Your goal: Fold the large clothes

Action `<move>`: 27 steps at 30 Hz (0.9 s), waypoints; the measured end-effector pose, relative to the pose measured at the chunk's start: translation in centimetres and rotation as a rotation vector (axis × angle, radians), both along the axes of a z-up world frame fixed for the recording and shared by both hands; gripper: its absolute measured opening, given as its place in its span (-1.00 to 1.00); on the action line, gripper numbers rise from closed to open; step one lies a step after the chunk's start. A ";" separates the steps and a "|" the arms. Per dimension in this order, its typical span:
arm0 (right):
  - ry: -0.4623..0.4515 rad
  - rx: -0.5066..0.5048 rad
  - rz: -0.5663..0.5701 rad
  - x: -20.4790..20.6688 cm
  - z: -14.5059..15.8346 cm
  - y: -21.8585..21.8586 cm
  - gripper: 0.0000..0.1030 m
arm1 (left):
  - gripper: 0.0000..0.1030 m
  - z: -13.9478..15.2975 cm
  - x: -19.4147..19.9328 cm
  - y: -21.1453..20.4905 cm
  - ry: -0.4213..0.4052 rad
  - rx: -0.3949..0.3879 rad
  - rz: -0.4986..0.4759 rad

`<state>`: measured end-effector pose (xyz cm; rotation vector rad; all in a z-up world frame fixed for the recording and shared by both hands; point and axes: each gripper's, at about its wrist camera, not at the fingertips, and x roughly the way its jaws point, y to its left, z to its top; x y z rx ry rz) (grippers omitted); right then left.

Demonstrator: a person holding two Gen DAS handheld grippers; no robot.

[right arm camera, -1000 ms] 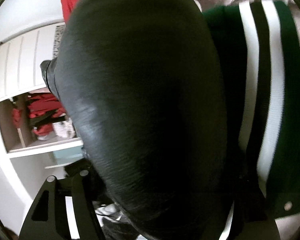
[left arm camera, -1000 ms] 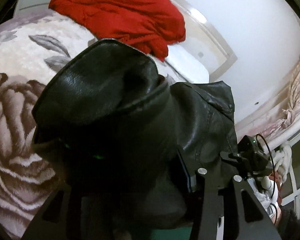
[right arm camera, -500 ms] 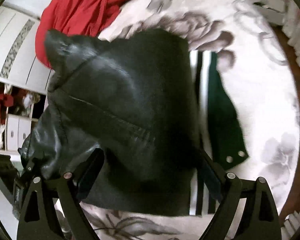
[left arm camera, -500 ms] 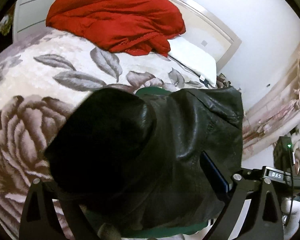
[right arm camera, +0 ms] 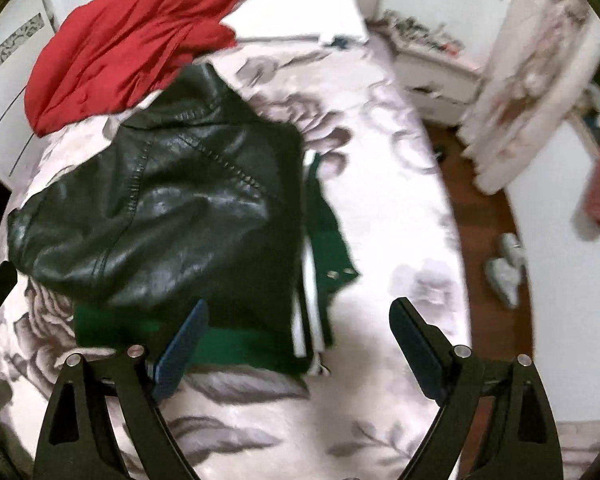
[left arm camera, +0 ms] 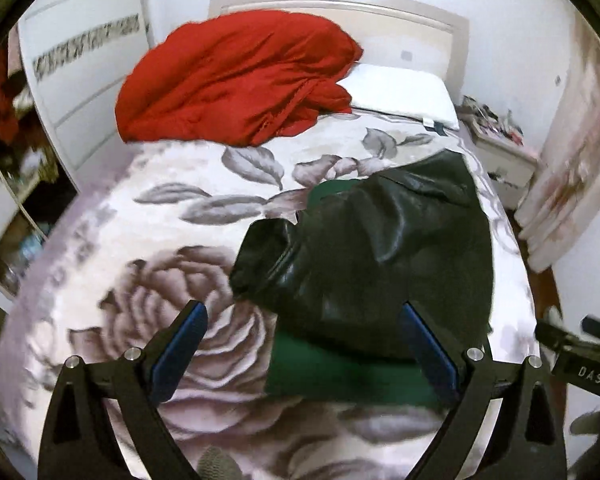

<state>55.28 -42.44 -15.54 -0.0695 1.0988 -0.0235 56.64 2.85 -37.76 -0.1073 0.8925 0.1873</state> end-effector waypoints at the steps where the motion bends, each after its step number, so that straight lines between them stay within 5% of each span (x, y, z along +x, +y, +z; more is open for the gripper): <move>1: -0.010 -0.009 -0.005 -1.4 1.1 -0.1 0.81 | 0.90 0.9 -1.0 -0.5 0.007 0.008 -0.011; 17: -0.205 0.007 -0.049 -26.7 24.5 -3.4 0.82 | 0.90 20.9 -20.9 -5.1 -0.126 0.023 -0.080; 27: -0.363 -0.008 -0.005 -39.3 35.9 -5.0 0.82 | 0.90 28.8 -29.4 -6.5 -0.183 0.042 -0.066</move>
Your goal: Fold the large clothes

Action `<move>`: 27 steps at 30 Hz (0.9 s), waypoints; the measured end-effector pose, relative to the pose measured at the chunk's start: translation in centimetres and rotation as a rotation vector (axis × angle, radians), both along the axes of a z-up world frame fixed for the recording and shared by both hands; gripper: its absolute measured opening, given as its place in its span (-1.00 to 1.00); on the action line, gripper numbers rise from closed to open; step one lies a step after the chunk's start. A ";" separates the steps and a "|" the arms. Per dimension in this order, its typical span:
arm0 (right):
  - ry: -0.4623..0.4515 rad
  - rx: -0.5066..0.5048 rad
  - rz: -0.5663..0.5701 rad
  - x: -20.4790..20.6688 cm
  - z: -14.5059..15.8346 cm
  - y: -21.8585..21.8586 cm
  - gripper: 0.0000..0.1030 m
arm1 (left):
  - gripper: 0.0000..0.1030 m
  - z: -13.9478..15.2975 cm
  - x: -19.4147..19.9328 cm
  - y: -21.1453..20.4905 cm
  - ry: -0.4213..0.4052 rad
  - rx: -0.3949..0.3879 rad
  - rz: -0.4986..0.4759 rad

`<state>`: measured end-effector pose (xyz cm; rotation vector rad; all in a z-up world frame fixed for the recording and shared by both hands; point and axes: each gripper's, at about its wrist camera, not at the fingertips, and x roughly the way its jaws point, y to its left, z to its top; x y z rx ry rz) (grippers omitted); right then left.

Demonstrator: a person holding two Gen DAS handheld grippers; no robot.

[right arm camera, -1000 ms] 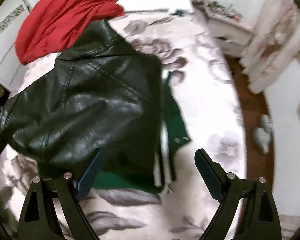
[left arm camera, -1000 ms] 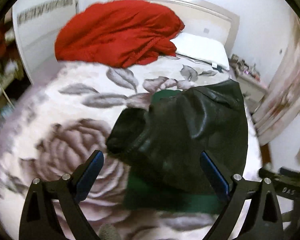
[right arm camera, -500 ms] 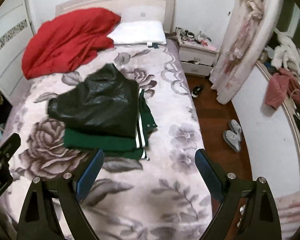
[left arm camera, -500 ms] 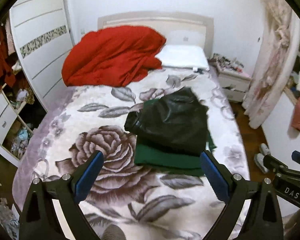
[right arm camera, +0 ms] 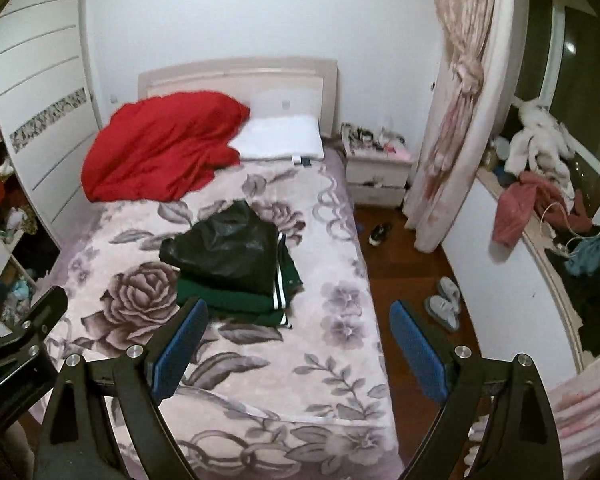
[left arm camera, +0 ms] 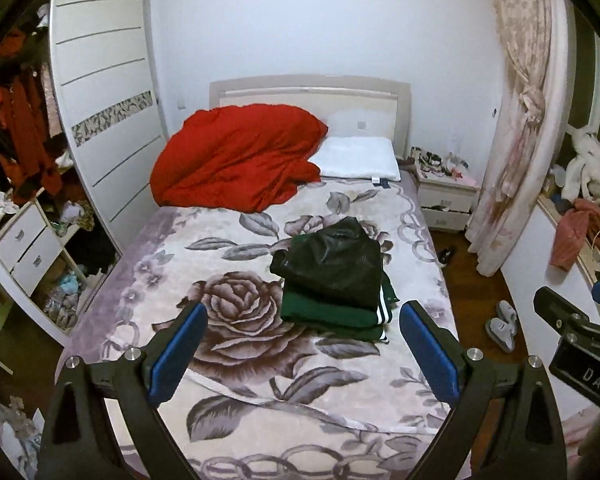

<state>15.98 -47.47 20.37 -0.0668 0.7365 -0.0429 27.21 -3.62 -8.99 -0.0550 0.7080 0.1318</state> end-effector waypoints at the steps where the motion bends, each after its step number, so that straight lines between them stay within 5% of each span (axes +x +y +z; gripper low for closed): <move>1: -0.009 -0.003 0.008 -0.8 0.8 -0.1 0.82 | 0.90 0.5 -0.6 -0.1 -0.003 0.001 0.001; 13: -0.047 -0.005 0.060 -7.0 7.4 -0.8 0.85 | 0.90 4.0 -4.8 -0.3 0.050 -0.009 0.034; 27: -0.054 0.006 0.088 -8.2 9.1 -1.6 0.95 | 0.91 5.2 -7.1 -0.9 0.009 0.007 0.033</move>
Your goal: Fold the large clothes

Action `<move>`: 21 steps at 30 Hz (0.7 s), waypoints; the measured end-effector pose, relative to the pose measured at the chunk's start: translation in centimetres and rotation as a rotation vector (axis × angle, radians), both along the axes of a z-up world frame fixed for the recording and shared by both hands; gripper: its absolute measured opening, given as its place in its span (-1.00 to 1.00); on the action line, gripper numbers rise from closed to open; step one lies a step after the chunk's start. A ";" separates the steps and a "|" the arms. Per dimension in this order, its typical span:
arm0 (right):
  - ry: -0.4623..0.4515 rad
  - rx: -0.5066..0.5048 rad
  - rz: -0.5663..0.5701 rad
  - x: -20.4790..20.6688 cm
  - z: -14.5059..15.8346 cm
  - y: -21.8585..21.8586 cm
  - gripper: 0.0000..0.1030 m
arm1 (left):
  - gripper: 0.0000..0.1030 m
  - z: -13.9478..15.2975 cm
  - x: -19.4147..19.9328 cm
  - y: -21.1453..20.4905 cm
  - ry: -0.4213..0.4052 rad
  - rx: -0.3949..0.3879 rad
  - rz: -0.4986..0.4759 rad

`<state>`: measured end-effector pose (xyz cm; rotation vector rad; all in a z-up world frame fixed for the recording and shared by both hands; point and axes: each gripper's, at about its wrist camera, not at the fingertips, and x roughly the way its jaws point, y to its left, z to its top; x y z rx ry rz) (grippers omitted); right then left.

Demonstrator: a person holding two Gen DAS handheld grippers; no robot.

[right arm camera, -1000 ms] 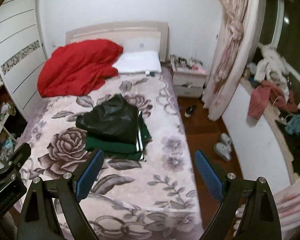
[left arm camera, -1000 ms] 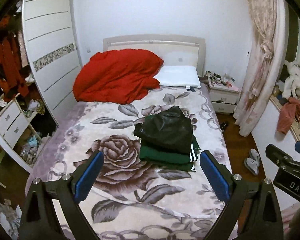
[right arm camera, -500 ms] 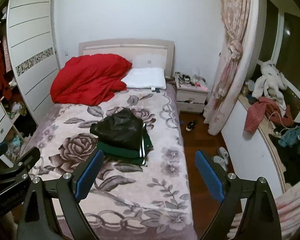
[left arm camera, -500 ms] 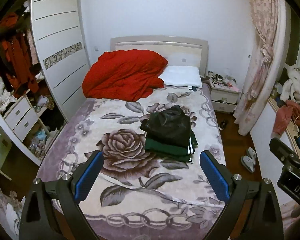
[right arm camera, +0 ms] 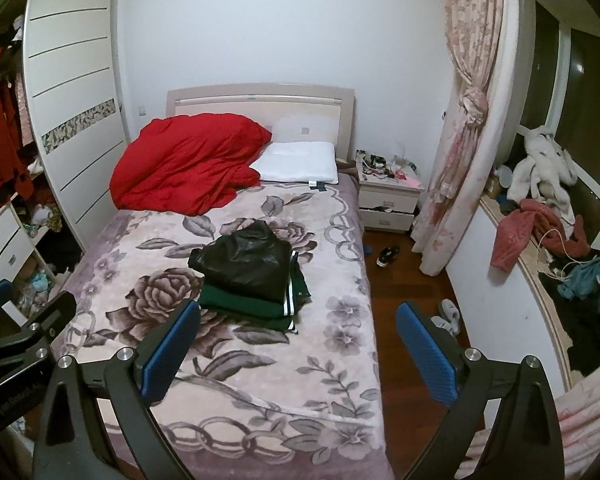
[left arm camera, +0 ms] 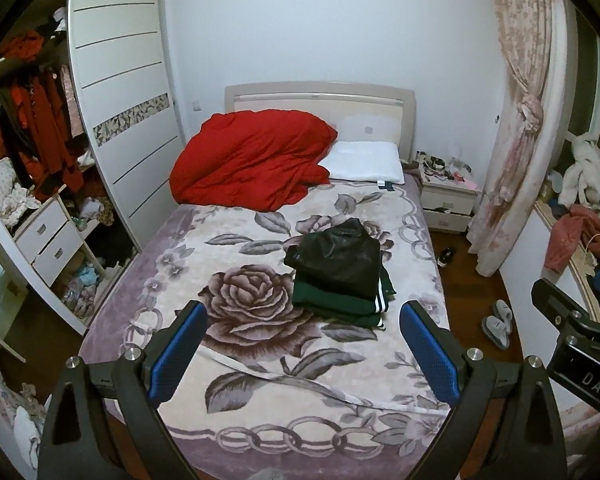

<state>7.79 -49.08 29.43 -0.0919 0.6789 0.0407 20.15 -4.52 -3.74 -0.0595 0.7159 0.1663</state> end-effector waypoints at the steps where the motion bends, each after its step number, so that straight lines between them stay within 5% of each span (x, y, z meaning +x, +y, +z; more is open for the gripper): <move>1: -0.002 -0.001 0.001 -0.1 0.1 0.0 0.95 | 0.91 0.1 -0.1 0.0 -0.005 0.003 0.002; 21: -0.017 0.008 0.005 -0.1 1.3 -0.3 0.96 | 0.92 1.0 -0.8 0.1 -0.037 0.014 0.022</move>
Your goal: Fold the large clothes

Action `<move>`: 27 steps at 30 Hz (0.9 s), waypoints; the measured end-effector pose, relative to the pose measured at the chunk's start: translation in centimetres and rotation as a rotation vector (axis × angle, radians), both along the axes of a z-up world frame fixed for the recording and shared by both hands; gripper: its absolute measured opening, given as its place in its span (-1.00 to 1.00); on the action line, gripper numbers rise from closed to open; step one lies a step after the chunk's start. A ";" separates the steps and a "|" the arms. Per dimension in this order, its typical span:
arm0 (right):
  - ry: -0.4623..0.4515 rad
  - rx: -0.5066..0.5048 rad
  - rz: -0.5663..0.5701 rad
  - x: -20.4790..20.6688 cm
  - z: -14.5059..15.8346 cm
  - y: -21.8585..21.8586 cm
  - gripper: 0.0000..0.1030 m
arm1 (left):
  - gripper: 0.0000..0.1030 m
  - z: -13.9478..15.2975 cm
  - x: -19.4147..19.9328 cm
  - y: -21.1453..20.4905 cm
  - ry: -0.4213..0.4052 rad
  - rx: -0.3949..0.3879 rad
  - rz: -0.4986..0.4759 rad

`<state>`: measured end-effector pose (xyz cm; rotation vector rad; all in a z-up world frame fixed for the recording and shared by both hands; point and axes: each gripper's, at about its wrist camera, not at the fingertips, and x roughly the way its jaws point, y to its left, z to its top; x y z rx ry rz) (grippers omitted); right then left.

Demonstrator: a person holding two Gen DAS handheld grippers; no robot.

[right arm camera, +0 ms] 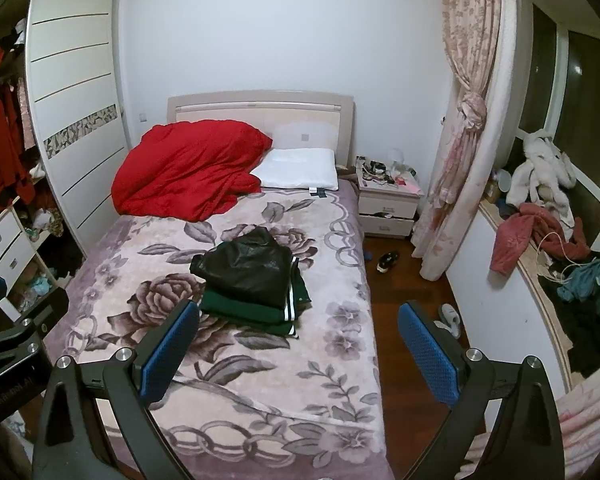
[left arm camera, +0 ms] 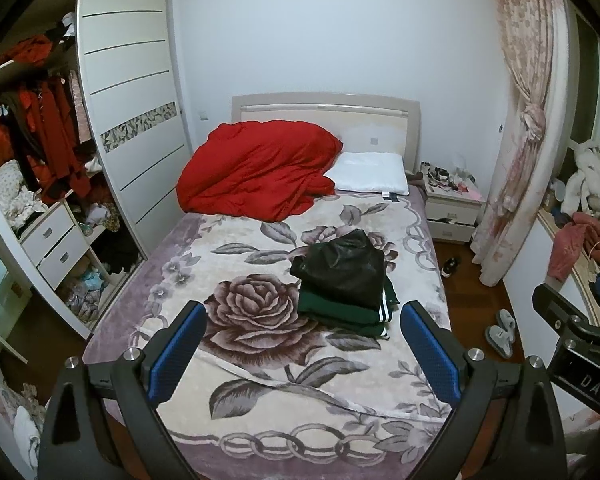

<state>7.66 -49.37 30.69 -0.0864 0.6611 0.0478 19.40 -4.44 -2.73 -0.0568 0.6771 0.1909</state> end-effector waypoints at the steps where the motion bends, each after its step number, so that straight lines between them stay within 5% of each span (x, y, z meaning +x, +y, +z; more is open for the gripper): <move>1: -0.001 0.000 -0.002 0.0 -0.1 0.0 0.96 | 0.92 0.1 0.0 0.0 -0.002 0.001 0.000; 27: -0.010 0.008 0.000 -0.2 0.1 0.9 0.97 | 0.92 0.8 -0.5 -0.2 -0.027 0.006 -0.001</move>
